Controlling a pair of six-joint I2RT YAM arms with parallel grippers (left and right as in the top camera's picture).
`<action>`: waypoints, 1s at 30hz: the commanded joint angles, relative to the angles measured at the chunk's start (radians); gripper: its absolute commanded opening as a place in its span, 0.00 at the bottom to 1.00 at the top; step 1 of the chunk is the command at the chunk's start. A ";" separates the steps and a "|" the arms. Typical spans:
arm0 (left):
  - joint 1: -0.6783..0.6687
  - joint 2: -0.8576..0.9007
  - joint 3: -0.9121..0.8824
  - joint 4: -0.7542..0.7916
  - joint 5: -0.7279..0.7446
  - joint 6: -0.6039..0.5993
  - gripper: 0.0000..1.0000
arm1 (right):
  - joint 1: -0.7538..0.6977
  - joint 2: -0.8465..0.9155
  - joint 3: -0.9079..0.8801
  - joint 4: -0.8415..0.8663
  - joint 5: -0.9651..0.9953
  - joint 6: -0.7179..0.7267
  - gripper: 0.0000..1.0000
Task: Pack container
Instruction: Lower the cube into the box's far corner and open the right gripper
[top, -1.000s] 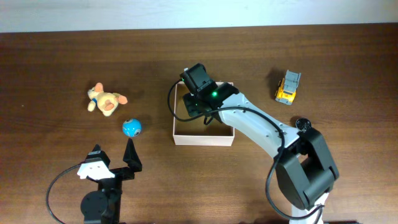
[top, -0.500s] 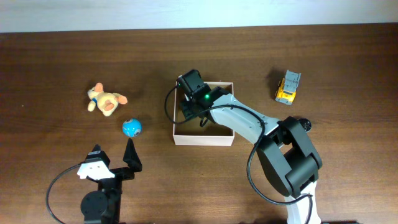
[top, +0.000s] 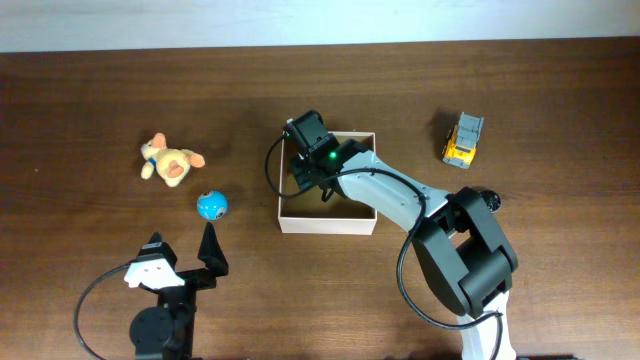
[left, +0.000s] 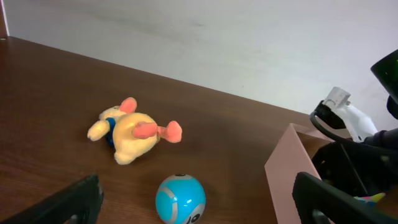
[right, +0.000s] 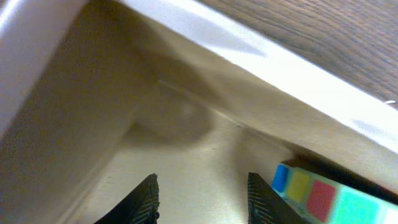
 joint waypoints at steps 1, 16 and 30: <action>0.005 -0.008 -0.006 0.003 0.014 0.016 0.99 | -0.003 0.000 0.014 -0.006 0.069 -0.002 0.41; 0.005 -0.008 -0.006 0.003 0.014 0.016 0.99 | -0.004 0.000 0.014 -0.019 0.197 0.021 0.40; 0.005 -0.008 -0.006 0.003 0.014 0.016 0.99 | -0.013 0.000 0.014 -0.021 0.259 0.035 0.40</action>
